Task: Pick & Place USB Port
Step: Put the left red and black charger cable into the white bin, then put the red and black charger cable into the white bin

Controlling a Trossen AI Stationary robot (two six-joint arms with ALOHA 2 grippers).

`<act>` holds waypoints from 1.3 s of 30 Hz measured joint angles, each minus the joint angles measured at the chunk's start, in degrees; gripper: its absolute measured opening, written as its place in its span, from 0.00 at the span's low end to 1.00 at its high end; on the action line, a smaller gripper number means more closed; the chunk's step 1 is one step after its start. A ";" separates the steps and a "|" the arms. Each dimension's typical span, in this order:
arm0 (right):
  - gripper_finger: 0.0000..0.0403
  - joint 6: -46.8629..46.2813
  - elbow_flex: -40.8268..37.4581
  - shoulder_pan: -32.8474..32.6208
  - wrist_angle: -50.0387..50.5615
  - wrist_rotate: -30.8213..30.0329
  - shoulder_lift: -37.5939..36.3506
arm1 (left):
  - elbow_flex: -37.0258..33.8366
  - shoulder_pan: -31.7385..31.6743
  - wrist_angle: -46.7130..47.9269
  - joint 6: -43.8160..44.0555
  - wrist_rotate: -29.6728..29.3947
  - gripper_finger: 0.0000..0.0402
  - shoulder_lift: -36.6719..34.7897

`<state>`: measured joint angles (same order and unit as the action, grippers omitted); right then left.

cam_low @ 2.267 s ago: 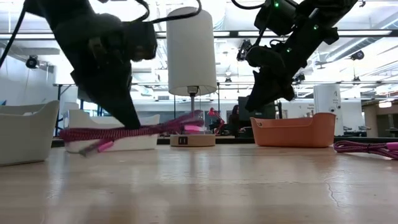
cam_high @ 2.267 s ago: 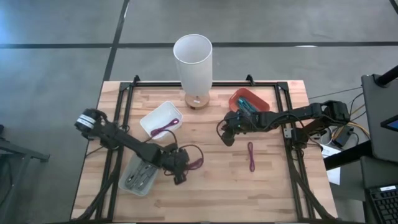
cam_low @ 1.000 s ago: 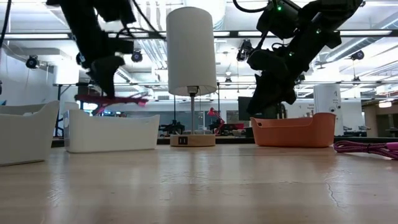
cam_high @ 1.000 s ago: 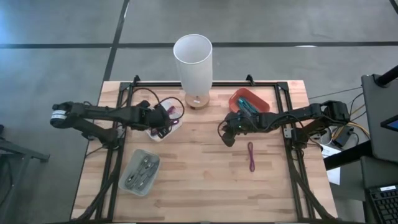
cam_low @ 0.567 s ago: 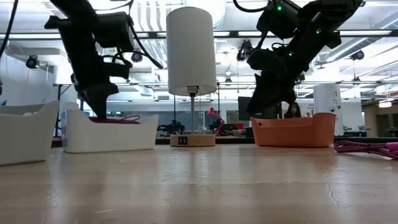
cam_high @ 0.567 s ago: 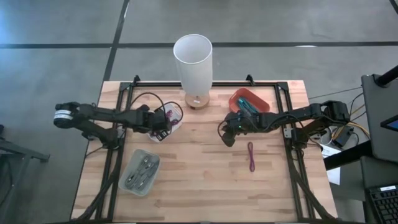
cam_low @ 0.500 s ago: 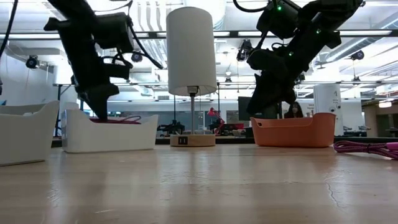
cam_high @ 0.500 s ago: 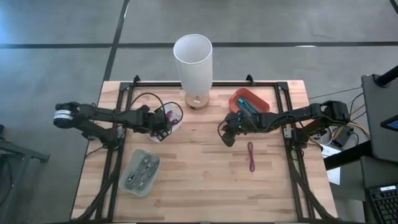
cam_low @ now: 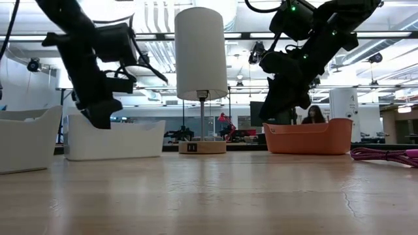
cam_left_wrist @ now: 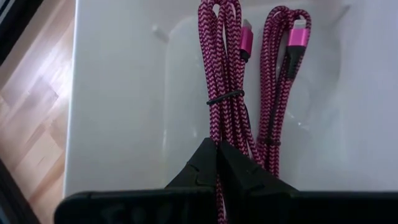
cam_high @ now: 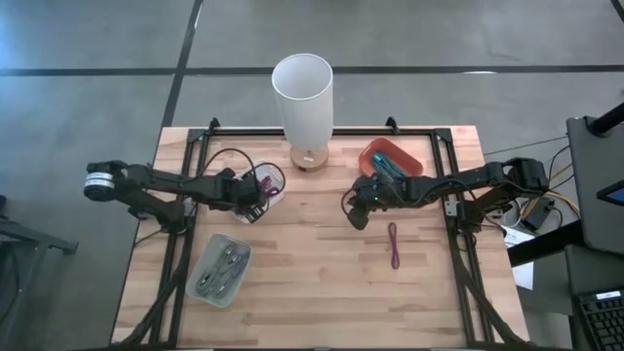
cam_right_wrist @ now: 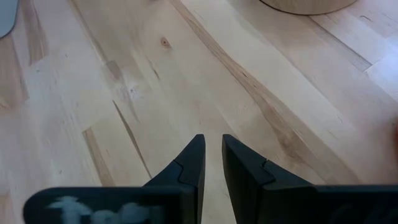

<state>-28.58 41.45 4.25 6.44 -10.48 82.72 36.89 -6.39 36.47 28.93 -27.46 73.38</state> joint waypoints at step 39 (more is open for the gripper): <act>0.13 0.00 0.00 0.00 0.02 0.01 0.00 | -0.40 -0.63 -0.11 -0.09 1.03 0.24 0.00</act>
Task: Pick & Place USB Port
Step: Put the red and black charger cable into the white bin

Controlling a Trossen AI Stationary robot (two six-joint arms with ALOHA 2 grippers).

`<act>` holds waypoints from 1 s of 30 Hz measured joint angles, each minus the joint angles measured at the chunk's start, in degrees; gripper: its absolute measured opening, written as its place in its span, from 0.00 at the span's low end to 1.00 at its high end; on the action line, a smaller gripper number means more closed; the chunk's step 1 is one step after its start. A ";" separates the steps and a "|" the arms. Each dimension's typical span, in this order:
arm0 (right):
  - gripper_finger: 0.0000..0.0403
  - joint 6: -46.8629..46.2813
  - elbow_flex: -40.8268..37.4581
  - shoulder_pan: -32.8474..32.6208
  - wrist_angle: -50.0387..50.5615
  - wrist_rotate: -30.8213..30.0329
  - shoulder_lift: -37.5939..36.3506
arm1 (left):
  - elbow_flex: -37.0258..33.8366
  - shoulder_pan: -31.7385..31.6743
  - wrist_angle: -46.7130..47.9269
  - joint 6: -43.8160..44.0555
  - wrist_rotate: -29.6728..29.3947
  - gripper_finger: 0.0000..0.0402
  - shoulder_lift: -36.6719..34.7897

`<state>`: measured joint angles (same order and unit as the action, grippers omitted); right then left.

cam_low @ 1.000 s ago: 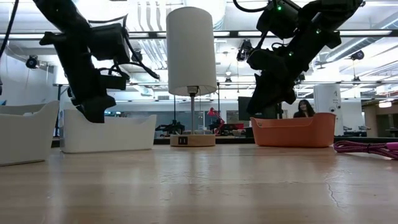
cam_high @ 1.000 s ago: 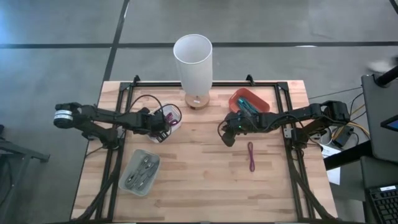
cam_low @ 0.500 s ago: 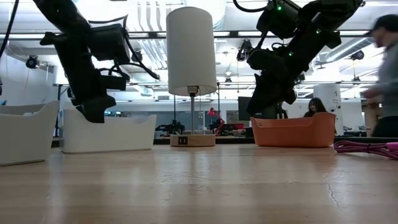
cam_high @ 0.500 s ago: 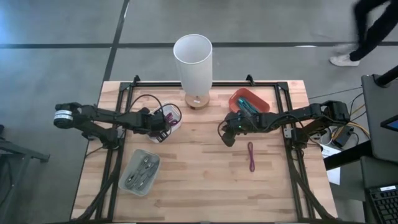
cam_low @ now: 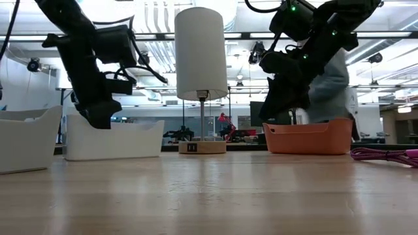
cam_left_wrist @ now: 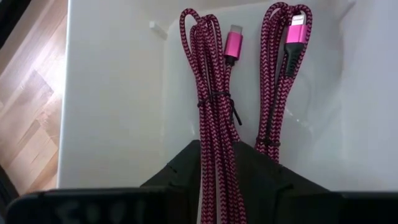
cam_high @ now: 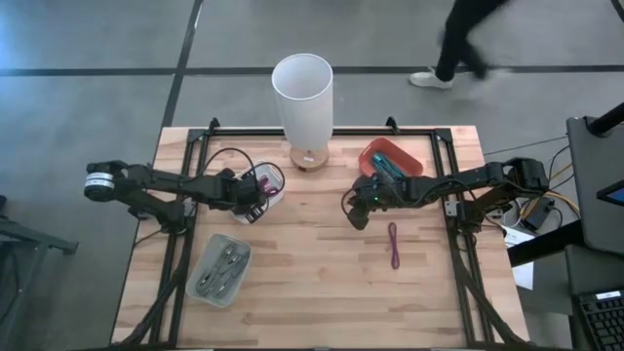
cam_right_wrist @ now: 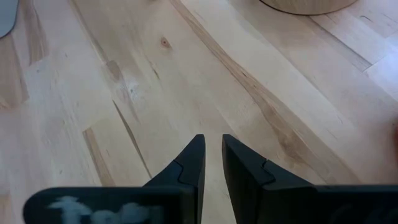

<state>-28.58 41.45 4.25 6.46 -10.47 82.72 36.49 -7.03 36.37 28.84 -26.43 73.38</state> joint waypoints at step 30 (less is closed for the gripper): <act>0.13 -2.92 5.68 -6.06 15.65 3.44 -0.09 | 0.00 0.00 -2.31 -0.76 -0.01 0.24 0.02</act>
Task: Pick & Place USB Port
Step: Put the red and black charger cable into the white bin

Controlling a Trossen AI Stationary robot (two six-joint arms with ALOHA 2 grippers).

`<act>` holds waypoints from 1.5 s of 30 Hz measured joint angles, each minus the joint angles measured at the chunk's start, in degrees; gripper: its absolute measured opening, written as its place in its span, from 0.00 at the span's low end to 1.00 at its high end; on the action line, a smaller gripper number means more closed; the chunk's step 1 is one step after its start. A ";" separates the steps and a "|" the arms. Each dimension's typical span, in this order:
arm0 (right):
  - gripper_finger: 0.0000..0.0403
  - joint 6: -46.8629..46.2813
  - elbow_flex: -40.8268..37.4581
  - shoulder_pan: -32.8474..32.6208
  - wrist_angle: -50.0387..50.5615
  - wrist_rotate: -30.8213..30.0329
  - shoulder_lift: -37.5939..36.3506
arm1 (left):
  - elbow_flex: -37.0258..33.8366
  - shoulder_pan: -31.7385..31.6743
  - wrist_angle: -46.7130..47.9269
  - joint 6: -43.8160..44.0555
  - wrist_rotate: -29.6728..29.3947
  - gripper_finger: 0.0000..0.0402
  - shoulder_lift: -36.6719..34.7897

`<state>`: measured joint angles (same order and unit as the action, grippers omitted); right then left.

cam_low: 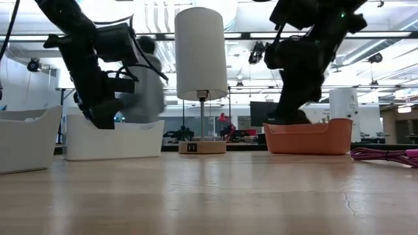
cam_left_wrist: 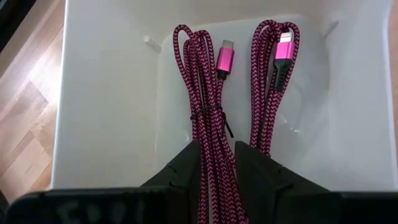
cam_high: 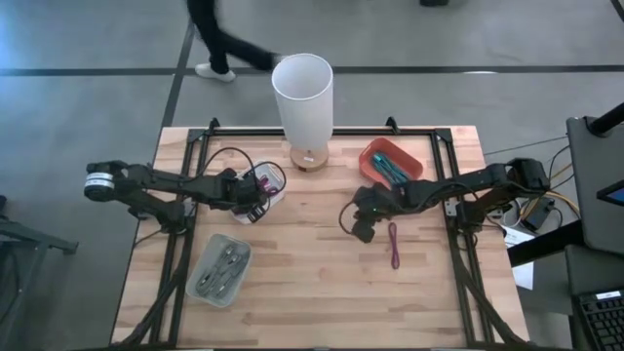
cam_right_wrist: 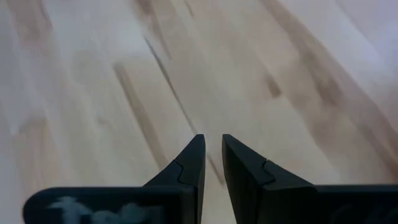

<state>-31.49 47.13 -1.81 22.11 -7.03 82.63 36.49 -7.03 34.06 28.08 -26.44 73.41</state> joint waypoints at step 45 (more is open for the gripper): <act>0.13 -43.63 -3.42 -6.55 25.63 0.87 0.00 | 0.00 -0.02 -0.22 -1.42 0.00 0.23 0.00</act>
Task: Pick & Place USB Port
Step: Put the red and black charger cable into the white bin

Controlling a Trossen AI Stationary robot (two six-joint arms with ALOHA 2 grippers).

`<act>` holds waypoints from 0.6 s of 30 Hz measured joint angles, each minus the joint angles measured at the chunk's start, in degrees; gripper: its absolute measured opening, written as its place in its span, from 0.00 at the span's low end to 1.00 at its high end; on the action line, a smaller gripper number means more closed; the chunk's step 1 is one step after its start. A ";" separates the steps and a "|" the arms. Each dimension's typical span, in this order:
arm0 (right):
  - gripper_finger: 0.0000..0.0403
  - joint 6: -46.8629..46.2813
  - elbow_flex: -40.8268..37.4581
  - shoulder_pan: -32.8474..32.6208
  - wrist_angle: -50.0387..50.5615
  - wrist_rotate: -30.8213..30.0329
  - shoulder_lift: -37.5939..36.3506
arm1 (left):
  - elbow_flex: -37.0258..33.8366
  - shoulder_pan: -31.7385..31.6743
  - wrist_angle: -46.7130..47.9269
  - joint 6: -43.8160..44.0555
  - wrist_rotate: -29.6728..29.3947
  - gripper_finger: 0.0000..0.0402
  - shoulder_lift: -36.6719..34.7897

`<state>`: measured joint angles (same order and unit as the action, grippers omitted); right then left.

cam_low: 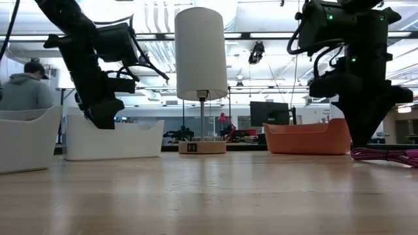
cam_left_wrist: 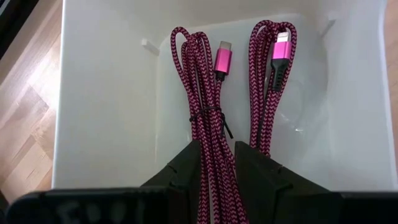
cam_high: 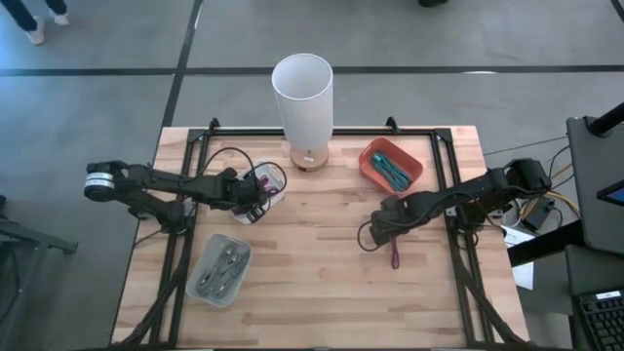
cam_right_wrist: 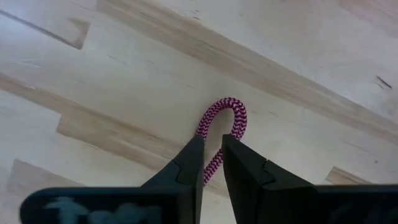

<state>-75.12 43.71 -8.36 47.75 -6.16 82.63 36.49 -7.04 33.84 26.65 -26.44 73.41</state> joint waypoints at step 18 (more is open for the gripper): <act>0.33 -4.34 -4.68 0.00 -1.03 -1.09 0.04 | 0.00 0.01 -0.01 0.17 0.02 0.23 0.00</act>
<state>-79.46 39.03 -8.36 46.72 -7.25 82.67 36.49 -7.04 33.83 26.83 -26.41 73.41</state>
